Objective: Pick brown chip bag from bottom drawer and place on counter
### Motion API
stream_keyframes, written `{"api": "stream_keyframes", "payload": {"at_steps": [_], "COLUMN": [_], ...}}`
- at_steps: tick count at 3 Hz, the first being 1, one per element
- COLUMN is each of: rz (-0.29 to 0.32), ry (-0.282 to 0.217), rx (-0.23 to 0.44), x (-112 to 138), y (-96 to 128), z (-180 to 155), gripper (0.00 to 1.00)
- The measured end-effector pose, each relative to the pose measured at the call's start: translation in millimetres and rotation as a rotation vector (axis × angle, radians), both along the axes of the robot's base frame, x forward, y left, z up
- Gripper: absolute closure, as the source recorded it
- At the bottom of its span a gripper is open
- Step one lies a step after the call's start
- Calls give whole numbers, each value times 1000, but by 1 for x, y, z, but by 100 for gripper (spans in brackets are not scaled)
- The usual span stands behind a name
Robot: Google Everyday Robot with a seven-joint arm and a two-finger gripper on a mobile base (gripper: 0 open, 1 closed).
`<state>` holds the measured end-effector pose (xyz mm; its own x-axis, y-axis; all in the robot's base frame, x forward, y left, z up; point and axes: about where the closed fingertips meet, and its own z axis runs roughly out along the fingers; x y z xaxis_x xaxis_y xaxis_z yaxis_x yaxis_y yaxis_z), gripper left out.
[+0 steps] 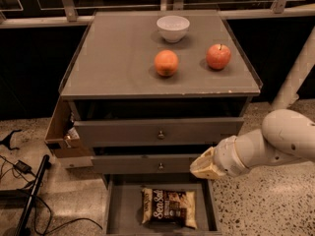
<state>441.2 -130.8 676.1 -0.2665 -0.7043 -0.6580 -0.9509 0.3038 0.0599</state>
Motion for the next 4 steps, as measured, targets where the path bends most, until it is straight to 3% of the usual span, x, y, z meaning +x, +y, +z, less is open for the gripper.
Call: {"api": "stream_keyframes", "payload": {"at_steps": [2, 3, 4], "rz": [43, 10, 12], "ry": [-72, -84, -85], "rx": [-73, -85, -87], "x": [-13, -7, -7], "y": [-12, -22, -22], "z": [-117, -211, -209], "gripper": [100, 100, 100]}}
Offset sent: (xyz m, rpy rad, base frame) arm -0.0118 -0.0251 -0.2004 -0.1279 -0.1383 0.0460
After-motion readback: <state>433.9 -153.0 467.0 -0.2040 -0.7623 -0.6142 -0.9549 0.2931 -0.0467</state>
